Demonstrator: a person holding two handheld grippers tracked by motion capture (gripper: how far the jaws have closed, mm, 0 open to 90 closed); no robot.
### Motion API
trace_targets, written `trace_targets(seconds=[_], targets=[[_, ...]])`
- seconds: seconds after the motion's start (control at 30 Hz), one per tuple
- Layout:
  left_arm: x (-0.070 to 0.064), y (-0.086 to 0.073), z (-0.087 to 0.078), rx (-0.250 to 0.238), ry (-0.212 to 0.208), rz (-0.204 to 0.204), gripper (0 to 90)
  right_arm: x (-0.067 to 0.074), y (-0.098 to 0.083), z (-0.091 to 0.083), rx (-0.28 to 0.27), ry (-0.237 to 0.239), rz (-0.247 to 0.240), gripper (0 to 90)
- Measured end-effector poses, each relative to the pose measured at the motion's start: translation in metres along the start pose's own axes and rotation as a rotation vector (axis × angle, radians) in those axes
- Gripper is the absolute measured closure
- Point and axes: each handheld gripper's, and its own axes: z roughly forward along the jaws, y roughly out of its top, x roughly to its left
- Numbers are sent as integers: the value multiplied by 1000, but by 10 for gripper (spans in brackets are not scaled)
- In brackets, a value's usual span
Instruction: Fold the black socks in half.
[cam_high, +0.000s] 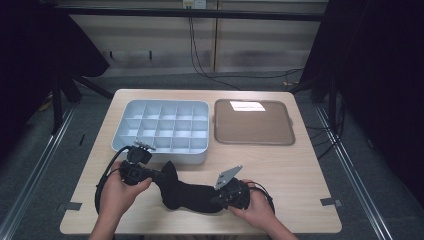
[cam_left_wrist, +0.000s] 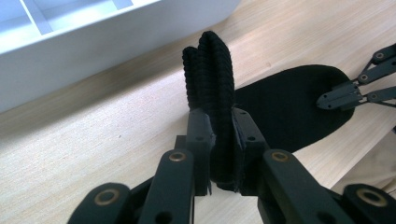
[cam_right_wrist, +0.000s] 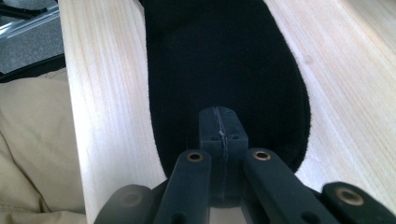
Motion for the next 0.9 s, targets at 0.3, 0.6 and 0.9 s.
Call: trace_targets(seconds=[0.3,0.6,0.9], targets=[[-8,4,-6,1,-31,15,796,-3,11,11,-31,23,-5,900],[-19,7,-2,16,-52,40,796,-1,21,20,-48,36,-9,900],[-25,7,7,42,-65,53,796,3,29,27,-51,34,-30,900]])
